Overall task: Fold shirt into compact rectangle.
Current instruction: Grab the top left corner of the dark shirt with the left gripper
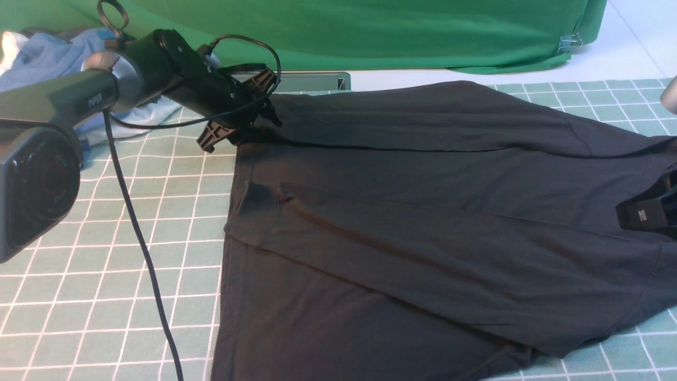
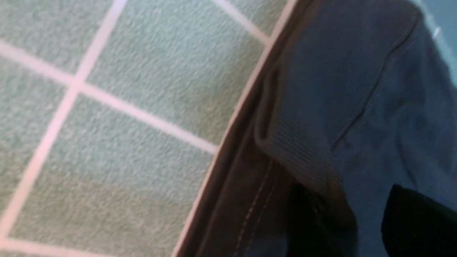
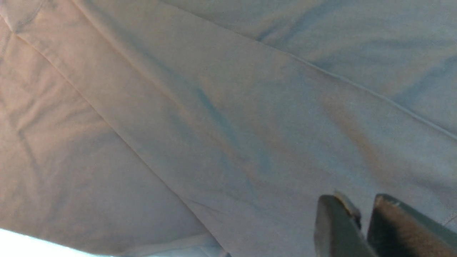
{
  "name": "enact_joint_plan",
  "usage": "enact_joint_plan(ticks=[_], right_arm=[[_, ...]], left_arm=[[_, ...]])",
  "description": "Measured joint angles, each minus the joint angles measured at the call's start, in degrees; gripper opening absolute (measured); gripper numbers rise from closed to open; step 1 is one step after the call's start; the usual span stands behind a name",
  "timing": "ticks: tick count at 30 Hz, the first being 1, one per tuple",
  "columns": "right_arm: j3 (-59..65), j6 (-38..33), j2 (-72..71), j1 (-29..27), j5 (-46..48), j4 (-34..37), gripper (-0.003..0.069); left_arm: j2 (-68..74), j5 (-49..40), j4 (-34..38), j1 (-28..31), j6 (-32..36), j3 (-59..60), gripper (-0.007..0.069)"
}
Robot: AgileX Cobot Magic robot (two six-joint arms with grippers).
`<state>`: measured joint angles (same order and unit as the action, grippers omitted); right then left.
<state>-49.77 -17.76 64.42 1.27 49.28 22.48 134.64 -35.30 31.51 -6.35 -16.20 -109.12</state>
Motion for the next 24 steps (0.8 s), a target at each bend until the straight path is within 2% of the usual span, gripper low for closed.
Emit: enact_joint_plan(ticks=[8,15,24], right_arm=[[0.00,0.00,0.00,0.00,-0.53,0.00,0.0165],[0.00,0.00,0.00,0.00,-2.42,0.00,0.0167],[0.00,0.00,0.00,0.00,-3.04,0.00,0.0178]], left_arm=[[0.05,1.92,0.95,0.00,-1.12,0.00,0.0280],[1.01,1.67,2.16,0.00,-1.93,0.00,0.0216],[1.51,0.56,2.78,0.00,-2.19,-0.13,0.0209]])
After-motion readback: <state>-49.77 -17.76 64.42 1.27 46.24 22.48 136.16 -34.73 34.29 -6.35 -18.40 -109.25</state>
